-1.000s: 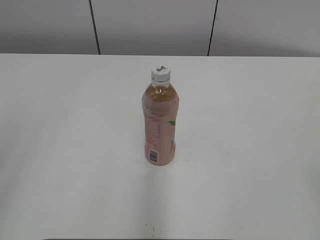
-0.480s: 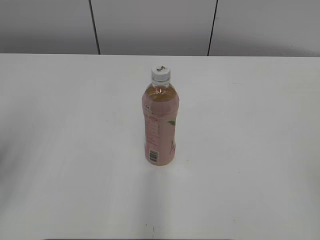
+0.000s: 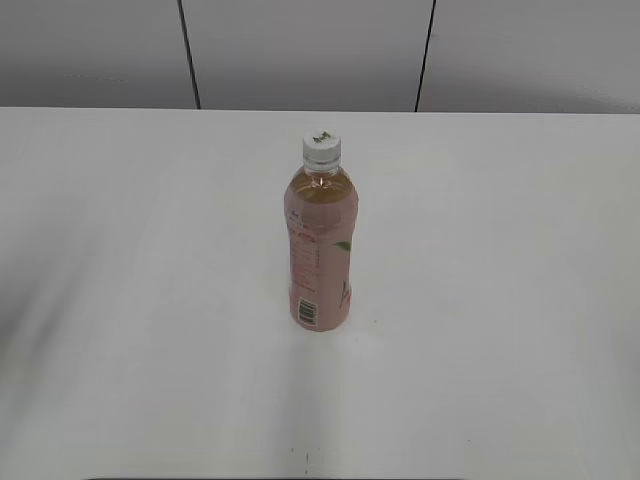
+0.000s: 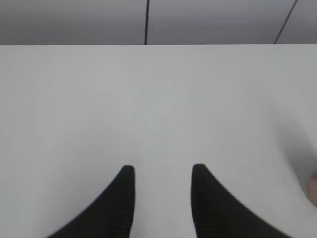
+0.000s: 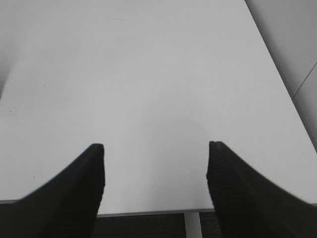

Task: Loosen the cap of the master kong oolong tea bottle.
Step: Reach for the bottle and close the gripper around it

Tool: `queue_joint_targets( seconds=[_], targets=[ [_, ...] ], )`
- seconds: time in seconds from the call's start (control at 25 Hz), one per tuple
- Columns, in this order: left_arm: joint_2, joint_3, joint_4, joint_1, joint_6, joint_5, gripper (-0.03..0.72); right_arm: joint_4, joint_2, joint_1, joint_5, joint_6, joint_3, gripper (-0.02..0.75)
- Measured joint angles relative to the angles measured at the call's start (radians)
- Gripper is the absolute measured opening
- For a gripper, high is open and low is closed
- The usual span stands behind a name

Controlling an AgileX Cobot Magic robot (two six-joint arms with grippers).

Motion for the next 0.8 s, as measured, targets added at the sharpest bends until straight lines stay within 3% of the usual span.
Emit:
queue_joint_targets(
  seconds=[0.16, 0.28, 0.44, 0.8],
  targets=[
    [0.000, 0.000, 0.030, -0.068, 0.001, 0.000, 0.244, 0.000, 0.000, 0.000, 0.000, 0.000, 0.000, 0.491],
    [0.006, 0.000, 0.055, -0.081, -0.006, -0.030, 0.244, 0.000, 0.000, 0.000, 0.000, 0.000, 0.000, 0.491],
    [0.039, 0.000, 0.130, -0.126, -0.073, -0.127, 0.244, 0.000, 0.000, 0.000, 0.000, 0.000, 0.000, 0.491],
    [0.345, 0.001, 0.159, -0.322, -0.129, -0.380, 0.244, 0.000, 0.000, 0.000, 0.000, 0.000, 0.000, 0.491]
  ],
)
